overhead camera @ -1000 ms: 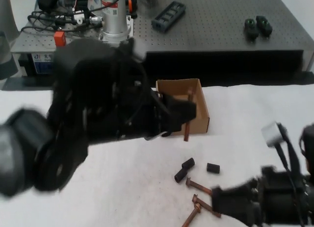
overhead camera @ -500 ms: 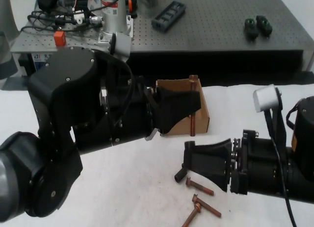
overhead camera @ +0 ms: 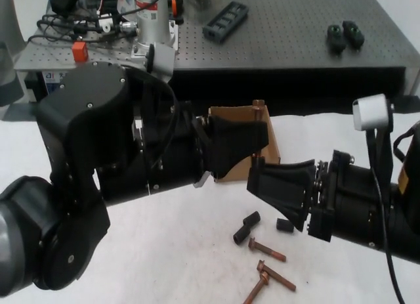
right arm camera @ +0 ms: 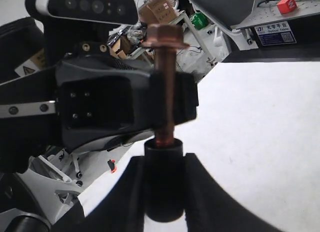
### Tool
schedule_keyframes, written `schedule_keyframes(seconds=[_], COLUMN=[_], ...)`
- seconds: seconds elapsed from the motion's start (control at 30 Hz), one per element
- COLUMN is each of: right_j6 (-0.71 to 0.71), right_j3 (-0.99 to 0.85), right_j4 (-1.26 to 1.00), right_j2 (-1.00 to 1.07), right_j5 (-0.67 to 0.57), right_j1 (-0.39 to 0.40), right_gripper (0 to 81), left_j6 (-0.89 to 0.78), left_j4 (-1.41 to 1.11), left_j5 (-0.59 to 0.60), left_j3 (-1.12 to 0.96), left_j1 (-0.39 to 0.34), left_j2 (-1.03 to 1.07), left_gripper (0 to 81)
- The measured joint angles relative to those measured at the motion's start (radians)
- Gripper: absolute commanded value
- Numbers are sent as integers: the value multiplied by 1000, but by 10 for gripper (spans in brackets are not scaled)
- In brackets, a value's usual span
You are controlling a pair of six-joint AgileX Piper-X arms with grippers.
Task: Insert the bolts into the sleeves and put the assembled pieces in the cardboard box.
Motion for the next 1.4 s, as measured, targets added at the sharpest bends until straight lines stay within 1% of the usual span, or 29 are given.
schedule_keyframes(seconds=[0.07, 0.1, 0.17, 0.2, 0.23, 0.3, 0.33, 0.37, 0.4, 0.43, 0.47, 0.5, 0.6, 0.63, 0.77, 0.8, 0.83, 0.87, 0.97, 1.0, 1.07, 1.1, 1.17, 1.23, 1.3, 1.33, 1.4], right_j6=[0, 0, -2, -9, -21, -44, -55, -94, -126, -203, -211, -246, -356, -411, -505, -524, -536, -548, -567, -570, -573, -574, -576, -577, -577, -577, -577], right_j3=[0, 0, 0, 0, 0, -3, -7, -52, -85, -170, -180, -224, -406, -562, -860, -934, -991, -1058, -1224, -1272, -1350, -1377, -1400, -1422, -1427, -1429, -1437], right_j4=[-10, -14, -19, -19, -17, -6, 11, 85, 136, 250, 260, 299, 425, 509, 694, 744, 783, 828, 938, 970, 1040, 1069, 1097, 1132, 1143, 1149, 1154], right_j2=[0, 0, 0, 0, 0, 3, 19, 21, 36, 99, 99, 141, 308, 438, 726, 797, 914, 974, 1117, 1125, 1185, 1219, 1240, 1263, 1267, 1266, 1266], right_j5=[2, 2, 5, 7, 11, 53, 79, 145, 183, 248, 248, 273, 327, 371, 480, 497, 508, 519, 556, 565, 573, 574, 580, 580, 574, 570, 557], right_j1=[0, 0, 2, 2, -1, -30, -70, -74, -93, -130, -133, -145, -166, -167, -167, -167, -167, -167, -167, -167, -167, -167, -167, -167, -167, -167, -167], right_gripper=[9, 9, 9, 9, 9, 9, 9, 9, 9, 9, 9, 9, 9, 9, 9, 9, 9, 9, 4, 0, 24, 50, 118, 211, 284, 309, 317], left_j6=[-3, -7, -7, -7, -7, 3, 33, 56, 83, 108, 108, 132, 198, 221, 325, 343, 357, 369, 384, 388, 391, 391, 391, 391, 391, 393, 393], left_j4=[9, 17, 67, 93, 119, 176, 227, 254, 284, 308, 314, 338, 433, 467, 628, 657, 682, 698, 724, 728, 731, 732, 735, 735, 738, 742, 742], left_j5=[13, 16, 18, 6, -4, -42, -76, -93, -108, -118, -121, -129, -153, -164, -225, -242, -261, -273, -313, -320, -325, -327, -330, -330, -343, -347, -352], left_j3=[0, 0, 0, 0, 0, 0, 0, 0, 0, 0, 0, 0, 0, 0, 0, 0, 0, 0, 0, 0, 0, 0, 0, 0, 0, 0, 0], left_j1=[1, 1, 1, 1, 1, 1, 1, 1, 1, 1, 1, 1, 1, 1, 1, 1, 1, 1, 1, 1, 1, 1, 1, 1, 1, 1, 1], left_j2=[0, 0, -2, -2, -2, -2, -2, -2, -2, -2, -2, -2, 3, 7, 27, 27, 27, 27, 27, 27, 27, 27, 27, 27, 27, 27, 27], left_gripper=[128, 217, 425, 507, 552, 554, 540, 526, 517, 512, 512, 512, 512, 512, 512, 512, 512, 512, 512, 512, 512, 512, 512, 512, 512, 512, 512])
